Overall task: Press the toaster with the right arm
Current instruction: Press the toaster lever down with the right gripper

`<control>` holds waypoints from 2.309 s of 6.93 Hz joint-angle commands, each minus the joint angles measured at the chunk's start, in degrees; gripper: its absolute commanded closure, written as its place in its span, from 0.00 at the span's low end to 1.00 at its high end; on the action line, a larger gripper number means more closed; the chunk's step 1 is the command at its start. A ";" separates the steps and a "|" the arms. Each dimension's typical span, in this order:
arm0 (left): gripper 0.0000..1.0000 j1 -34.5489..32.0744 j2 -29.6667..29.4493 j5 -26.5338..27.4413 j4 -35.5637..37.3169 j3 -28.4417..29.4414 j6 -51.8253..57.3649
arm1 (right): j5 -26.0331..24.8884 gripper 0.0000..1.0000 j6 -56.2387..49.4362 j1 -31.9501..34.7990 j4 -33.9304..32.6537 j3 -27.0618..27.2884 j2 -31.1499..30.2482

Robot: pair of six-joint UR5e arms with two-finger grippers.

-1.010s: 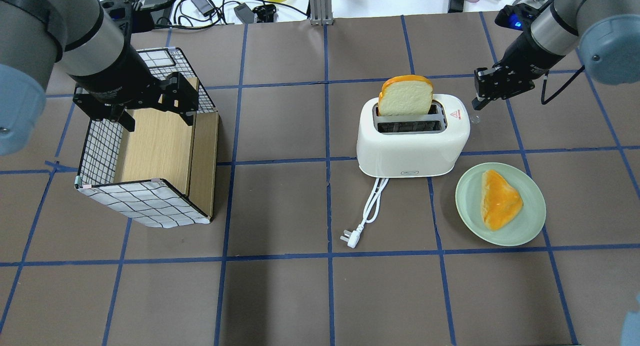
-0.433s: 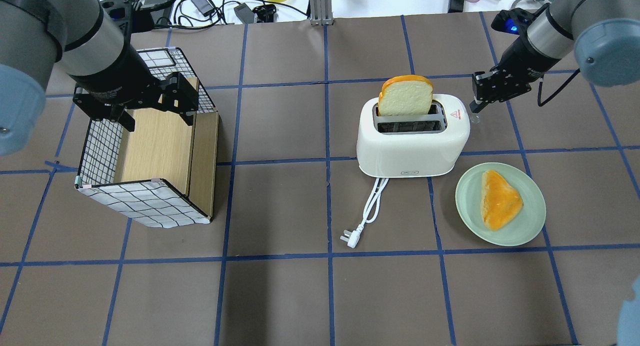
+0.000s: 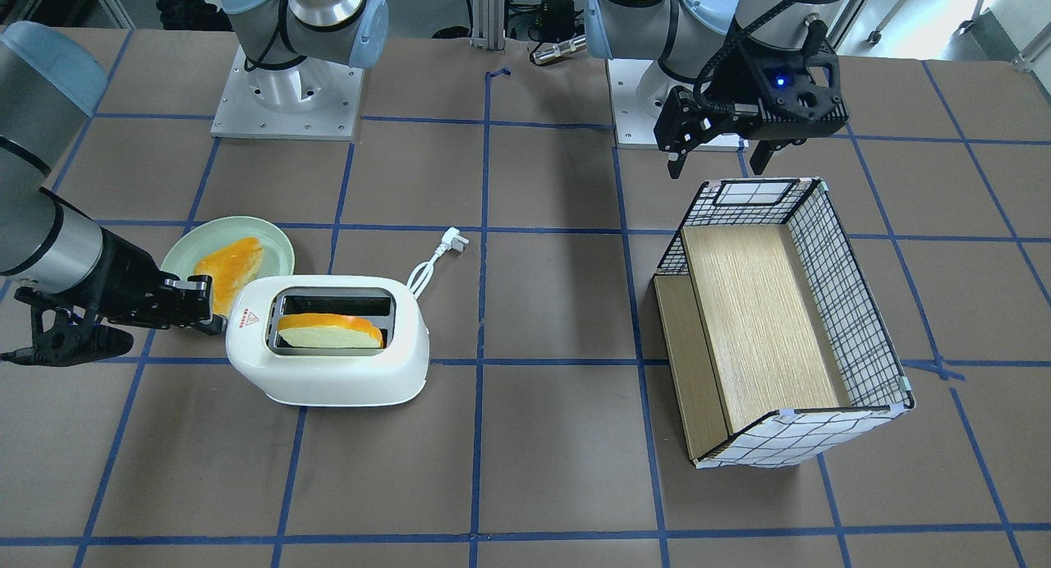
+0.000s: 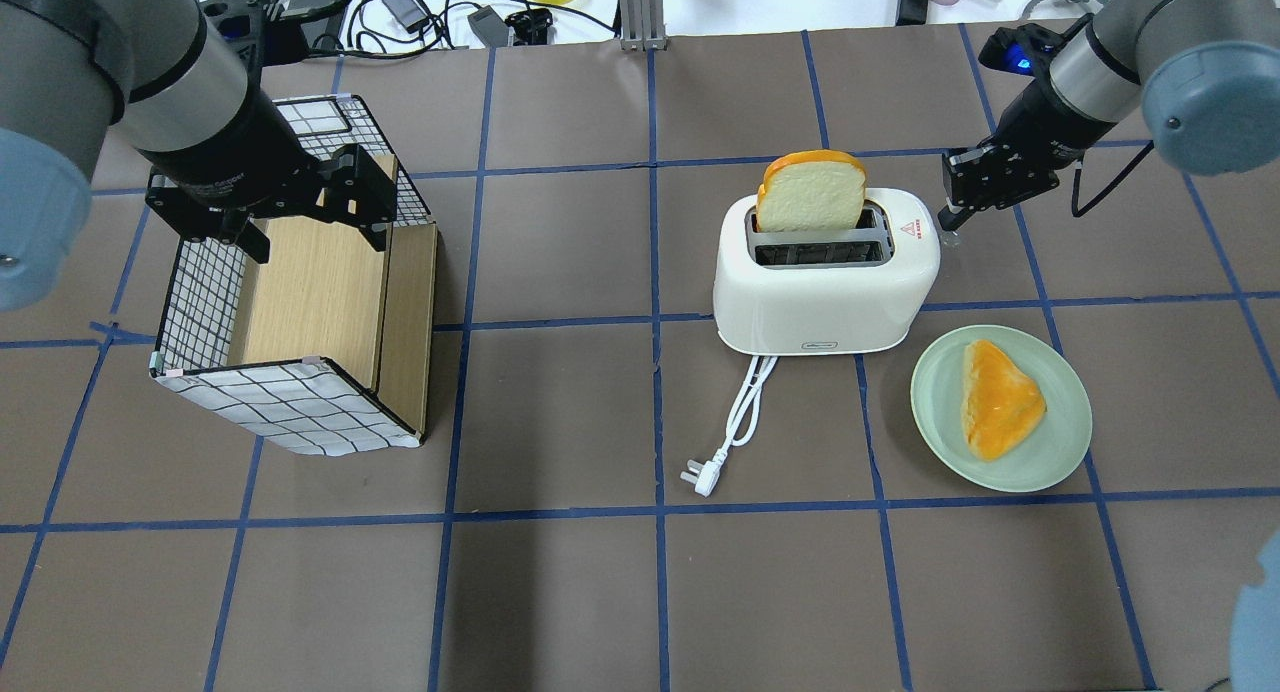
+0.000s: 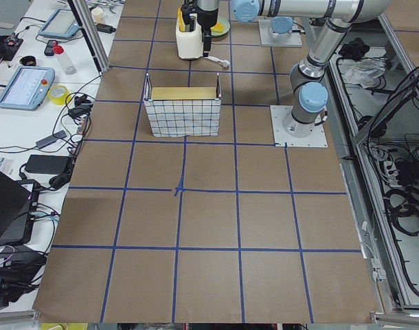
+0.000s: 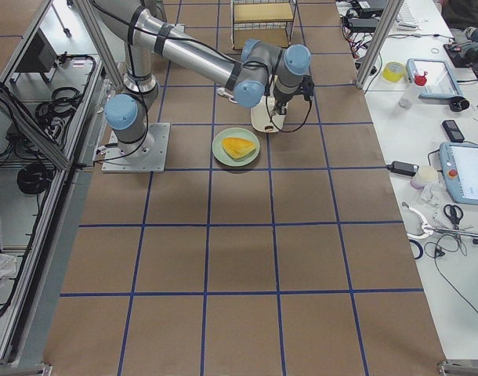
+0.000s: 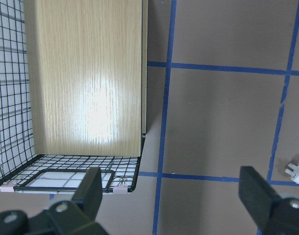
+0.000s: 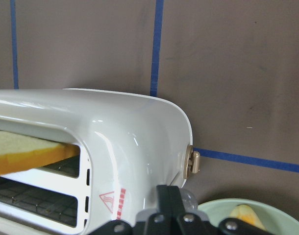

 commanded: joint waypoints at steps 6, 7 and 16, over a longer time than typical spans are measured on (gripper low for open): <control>0.00 0.00 0.00 0.00 0.00 0.00 0.00 | 0.13 0.90 -2.48 -0.09 0.53 -0.44 0.28; 0.00 0.00 0.00 0.00 0.00 0.00 0.00 | -0.04 0.91 -2.74 -0.09 0.44 -0.18 0.63; 0.00 0.00 0.00 0.00 0.00 0.00 0.00 | -1.63 0.95 -2.92 -0.26 0.44 0.18 4.84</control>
